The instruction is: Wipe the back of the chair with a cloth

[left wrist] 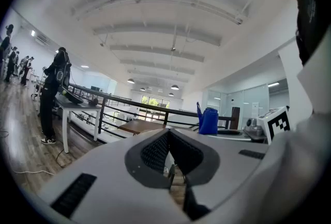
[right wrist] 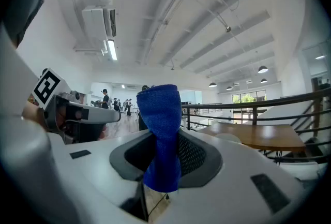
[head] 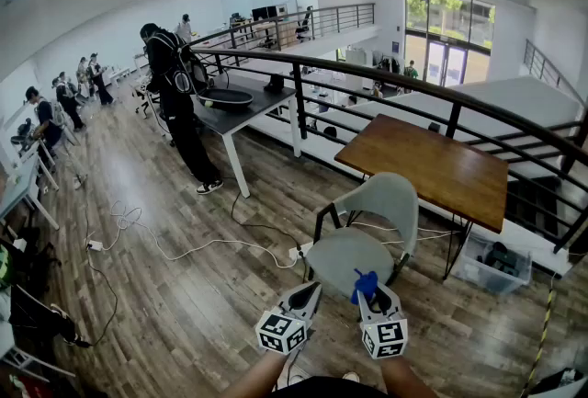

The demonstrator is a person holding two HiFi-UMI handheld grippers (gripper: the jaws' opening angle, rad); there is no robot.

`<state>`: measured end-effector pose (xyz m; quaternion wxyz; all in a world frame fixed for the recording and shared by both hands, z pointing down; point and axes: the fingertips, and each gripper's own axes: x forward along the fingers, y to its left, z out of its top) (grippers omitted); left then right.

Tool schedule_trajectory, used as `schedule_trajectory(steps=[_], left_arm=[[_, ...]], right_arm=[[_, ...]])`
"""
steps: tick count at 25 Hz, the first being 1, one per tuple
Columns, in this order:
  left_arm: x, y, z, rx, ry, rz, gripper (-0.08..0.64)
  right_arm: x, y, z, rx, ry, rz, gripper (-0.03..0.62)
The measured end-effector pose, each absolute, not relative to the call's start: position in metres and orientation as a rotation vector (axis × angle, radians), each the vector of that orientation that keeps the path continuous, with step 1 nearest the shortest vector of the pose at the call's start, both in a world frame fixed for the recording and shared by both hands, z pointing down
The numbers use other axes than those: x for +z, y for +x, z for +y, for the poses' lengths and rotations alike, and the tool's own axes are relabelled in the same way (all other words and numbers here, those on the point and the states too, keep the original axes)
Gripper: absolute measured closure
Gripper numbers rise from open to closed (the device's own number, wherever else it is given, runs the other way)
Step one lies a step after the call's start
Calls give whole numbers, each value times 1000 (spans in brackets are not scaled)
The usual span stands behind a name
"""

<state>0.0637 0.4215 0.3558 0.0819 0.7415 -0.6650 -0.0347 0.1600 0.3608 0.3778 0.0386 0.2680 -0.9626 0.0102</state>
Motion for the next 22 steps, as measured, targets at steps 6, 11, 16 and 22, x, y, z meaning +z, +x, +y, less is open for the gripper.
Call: schedule_trajectory(steps=[6, 11, 16, 22], left_arm=[[358, 67, 414, -103, 2232, -1958, 561], [357, 70, 409, -97, 2234, -1953, 561], [361, 76, 404, -75, 2231, -1956, 561], [365, 84, 400, -55, 2199, -1981, 561]], right_arm=[[383, 156, 360, 30, 803, -2945, 476], [380, 163, 352, 33, 824, -2939, 477], [381, 170, 344, 57, 840, -2958, 476], [381, 175, 339, 121, 773, -3012, 476]])
